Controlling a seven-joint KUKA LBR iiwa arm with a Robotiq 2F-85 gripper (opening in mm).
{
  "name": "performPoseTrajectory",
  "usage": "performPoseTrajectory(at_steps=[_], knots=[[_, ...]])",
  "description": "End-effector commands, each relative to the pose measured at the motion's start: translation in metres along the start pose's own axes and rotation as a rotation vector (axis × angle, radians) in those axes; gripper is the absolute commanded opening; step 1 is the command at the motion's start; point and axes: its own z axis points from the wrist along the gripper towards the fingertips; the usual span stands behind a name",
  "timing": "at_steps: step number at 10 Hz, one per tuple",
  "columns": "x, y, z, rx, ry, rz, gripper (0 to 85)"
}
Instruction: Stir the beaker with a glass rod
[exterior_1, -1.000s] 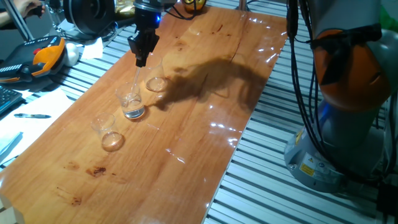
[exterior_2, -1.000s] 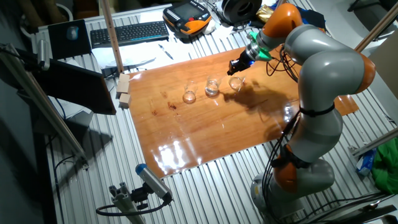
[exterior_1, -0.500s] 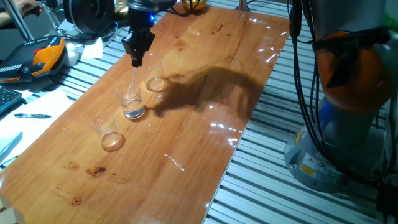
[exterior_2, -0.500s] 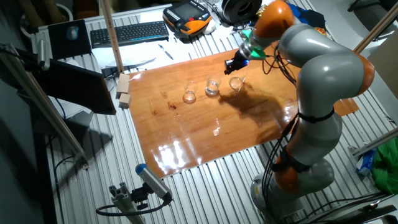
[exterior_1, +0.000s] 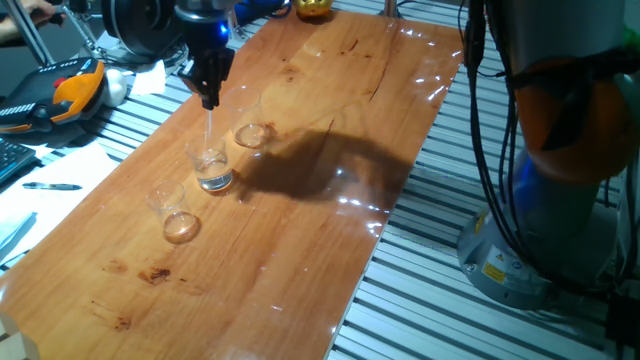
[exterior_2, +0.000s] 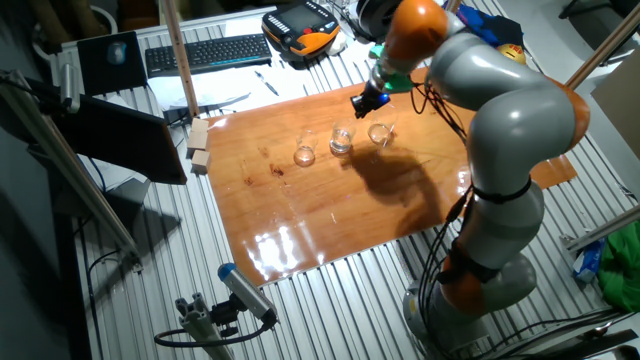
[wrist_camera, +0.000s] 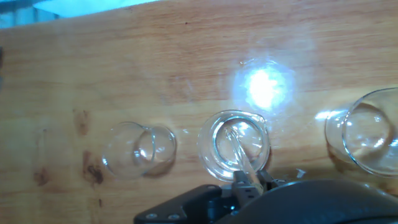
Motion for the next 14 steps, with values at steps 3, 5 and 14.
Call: performPoseTrajectory(at_steps=[3, 5, 14], knots=[[0.000, 0.006, -0.001, 0.025, 0.020, 0.003, 0.0], [-0.001, 0.014, -0.004, 0.053, 0.025, 0.009, 0.0], [-0.010, 0.025, 0.007, 0.151, 0.050, -0.008, 0.0]])
